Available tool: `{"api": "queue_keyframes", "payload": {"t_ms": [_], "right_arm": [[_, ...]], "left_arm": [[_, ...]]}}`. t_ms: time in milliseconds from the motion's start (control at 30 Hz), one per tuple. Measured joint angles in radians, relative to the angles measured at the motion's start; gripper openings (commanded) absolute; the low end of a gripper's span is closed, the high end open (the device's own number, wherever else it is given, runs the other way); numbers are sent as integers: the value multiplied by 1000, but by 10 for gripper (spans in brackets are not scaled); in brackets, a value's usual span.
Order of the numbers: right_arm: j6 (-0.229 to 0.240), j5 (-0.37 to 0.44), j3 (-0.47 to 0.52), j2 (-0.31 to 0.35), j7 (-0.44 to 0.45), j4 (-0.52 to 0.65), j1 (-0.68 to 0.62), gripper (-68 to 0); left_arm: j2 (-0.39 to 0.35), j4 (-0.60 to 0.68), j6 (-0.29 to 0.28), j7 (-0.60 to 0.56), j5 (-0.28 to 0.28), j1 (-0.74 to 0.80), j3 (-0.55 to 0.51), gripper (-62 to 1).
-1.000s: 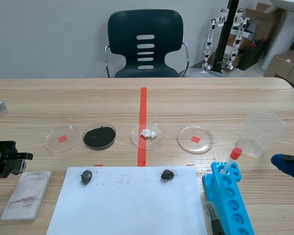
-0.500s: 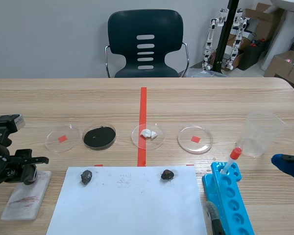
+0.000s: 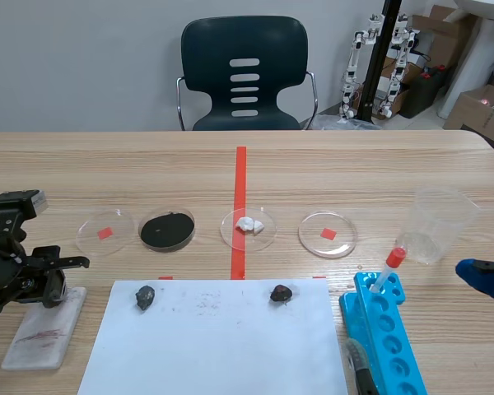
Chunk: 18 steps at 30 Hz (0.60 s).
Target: Rub the mineral on the streak plate
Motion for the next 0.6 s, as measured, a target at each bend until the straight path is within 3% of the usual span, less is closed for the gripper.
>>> {"api": "queue_keyframes", "payload": {"t_ms": [333, 467, 600], "right_arm": [[0, 0, 0, 0, 0, 0, 0, -20], [0, 0, 0, 0, 0, 0, 0, -20], [0, 0, 0, 0, 0, 0, 0, -20]], "left_arm": [[4, 4, 9, 0, 14, 0, 1, -492], [6, 4, 15, 0, 3, 0, 1, -492], [6, 2, -20, -4, -30, 0, -6, -492]]}}
